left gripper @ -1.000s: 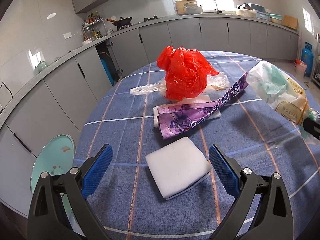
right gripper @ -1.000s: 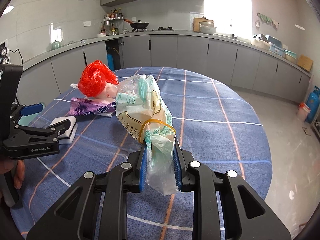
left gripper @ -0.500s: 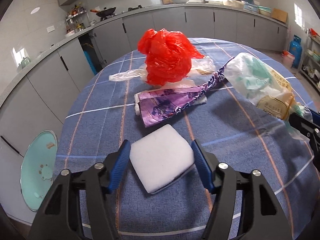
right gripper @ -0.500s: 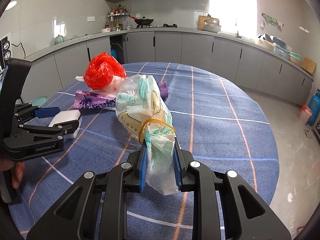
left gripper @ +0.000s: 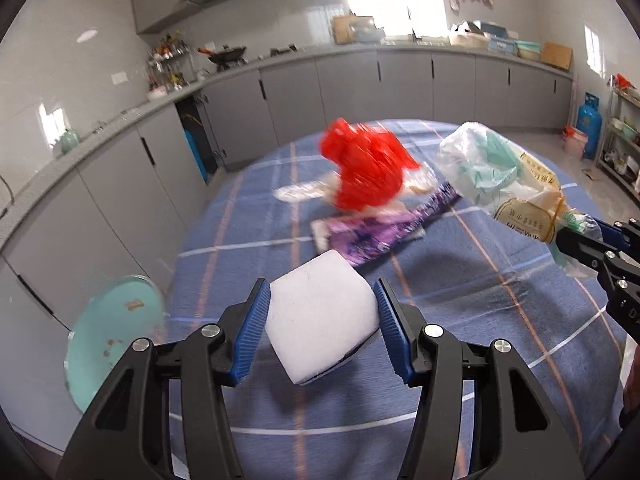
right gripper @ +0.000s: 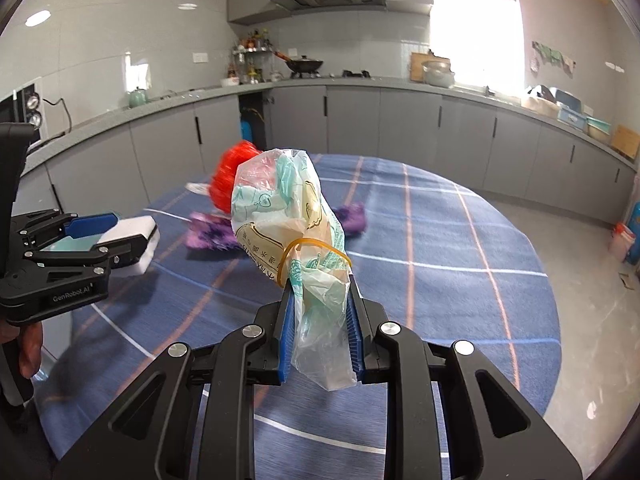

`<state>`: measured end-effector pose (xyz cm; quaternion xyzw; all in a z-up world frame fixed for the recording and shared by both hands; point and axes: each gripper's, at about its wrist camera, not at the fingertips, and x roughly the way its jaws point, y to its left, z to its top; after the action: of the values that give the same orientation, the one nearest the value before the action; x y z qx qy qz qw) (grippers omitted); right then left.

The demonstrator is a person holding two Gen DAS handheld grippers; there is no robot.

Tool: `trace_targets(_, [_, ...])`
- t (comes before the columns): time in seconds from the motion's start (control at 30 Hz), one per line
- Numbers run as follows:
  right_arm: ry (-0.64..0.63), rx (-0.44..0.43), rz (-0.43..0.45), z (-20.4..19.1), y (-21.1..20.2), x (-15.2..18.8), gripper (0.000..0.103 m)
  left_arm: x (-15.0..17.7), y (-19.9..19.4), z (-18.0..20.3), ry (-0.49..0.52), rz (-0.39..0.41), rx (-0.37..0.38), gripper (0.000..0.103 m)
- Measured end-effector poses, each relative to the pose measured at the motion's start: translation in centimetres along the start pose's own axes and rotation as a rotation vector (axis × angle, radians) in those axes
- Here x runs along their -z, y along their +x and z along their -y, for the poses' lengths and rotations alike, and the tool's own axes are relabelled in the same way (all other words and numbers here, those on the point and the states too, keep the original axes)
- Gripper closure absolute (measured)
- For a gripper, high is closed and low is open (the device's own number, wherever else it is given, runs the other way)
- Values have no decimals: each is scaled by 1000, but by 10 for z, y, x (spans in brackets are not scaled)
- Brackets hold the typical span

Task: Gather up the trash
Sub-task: 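Carry the white sponge and snack bag over the teal bin with both tools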

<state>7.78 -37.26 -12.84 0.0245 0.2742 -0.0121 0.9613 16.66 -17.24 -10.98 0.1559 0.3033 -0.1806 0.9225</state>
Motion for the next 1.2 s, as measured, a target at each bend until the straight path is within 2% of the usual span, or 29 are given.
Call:
trace_targets(0.27, [-21,-73,40,-32,4,-27,80,1,-26,-36,-11,73,-84,49])
trace_targets(0.63, [-54,-164,78,-80,24,-61,79,3,-45,-91,-91,116,-167,49])
trace_targets(1.2, [-134,-250,98,-145,55,-93,79,10,-57,-166,-204,137,-262,48])
